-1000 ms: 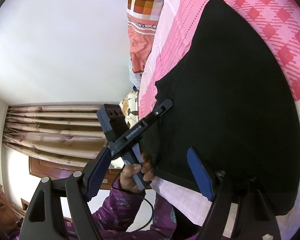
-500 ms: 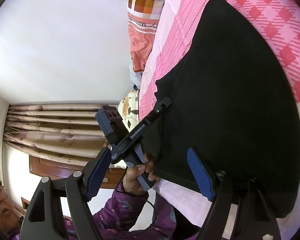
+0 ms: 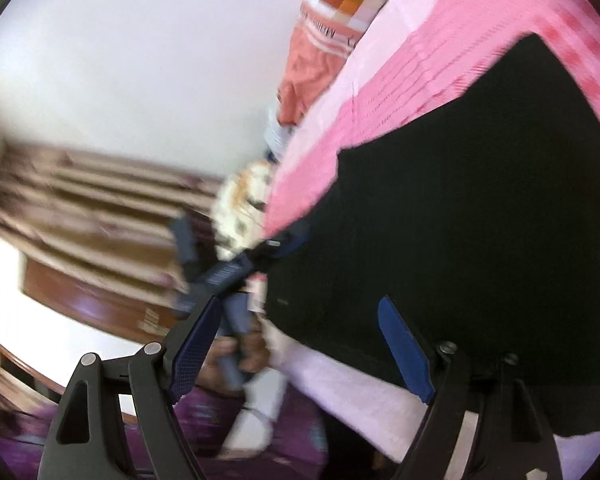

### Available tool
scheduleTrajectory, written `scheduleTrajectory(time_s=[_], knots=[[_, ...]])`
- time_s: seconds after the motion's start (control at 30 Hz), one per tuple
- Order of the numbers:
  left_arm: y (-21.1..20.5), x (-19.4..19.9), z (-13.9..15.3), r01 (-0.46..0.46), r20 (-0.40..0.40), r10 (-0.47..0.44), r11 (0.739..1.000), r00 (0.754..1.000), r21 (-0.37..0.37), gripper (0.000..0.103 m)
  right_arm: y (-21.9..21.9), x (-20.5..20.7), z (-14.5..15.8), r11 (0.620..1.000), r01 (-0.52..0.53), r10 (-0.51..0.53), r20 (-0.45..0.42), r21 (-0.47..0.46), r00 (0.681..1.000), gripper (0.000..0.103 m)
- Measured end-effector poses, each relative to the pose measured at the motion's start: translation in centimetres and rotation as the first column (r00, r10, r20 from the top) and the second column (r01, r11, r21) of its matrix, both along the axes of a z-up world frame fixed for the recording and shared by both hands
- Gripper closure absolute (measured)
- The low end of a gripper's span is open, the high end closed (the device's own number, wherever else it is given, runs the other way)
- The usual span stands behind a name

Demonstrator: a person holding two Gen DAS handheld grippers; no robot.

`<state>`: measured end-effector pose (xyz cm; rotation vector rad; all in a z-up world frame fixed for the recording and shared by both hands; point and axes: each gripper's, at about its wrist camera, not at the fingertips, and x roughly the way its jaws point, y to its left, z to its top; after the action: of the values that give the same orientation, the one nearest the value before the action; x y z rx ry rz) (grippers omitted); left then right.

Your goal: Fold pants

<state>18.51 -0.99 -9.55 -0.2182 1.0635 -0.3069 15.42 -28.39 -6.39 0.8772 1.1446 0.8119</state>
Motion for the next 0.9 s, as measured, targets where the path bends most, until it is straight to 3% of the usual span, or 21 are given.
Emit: scheduleTrajectory(time_s=[0.13, 0.2, 0.27, 0.47, 0.6, 0.9], knots=[[3.0, -1.5, 0.4, -0.072, 0.037, 0.067, 0.985, 0.997, 0.156, 0.023, 5.0, 0.2, 0.0, 0.971, -0.14, 0.154, 0.06, -0.192, 0.986, 0.024], [4.4, -2.0, 0.5, -0.094, 0.054, 0.084, 0.969, 0.995, 0.231, 0.022, 7.6, -0.1, -0.7, 0.927, -0.22, 0.247, 0.053, -0.304, 0.968, 0.026], [5.4, -2.5, 0.5, -0.115, 0.066, 0.1, 0.952, 0.993, 0.283, 0.022, 8.9, -0.2, -1.0, 0.896, -0.24, 0.277, 0.05, -0.373, 0.959, 0.029], [6.7, -3.7, 1.4, -0.141, 0.146, 0.088, 0.9, 0.985, 0.412, 0.017, 8.6, 0.5, 2.3, 0.941, -0.167, 0.215, 0.137, -0.294, 0.967, 0.029], [6.9, -4.2, 1.7, -0.144, 0.178, 0.067, 0.871, 0.982, 0.47, 0.014, 8.0, 1.2, 2.4, 0.963, -0.13, 0.158, 0.105, -0.237, 0.982, 0.029], [7.8, -4.0, 1.4, -0.147, 0.174, 0.072, 0.871, 0.982, 0.468, 0.013, 8.4, 0.7, 1.2, 0.964, -0.115, 0.127, 0.034, -0.241, 0.991, 0.029]])
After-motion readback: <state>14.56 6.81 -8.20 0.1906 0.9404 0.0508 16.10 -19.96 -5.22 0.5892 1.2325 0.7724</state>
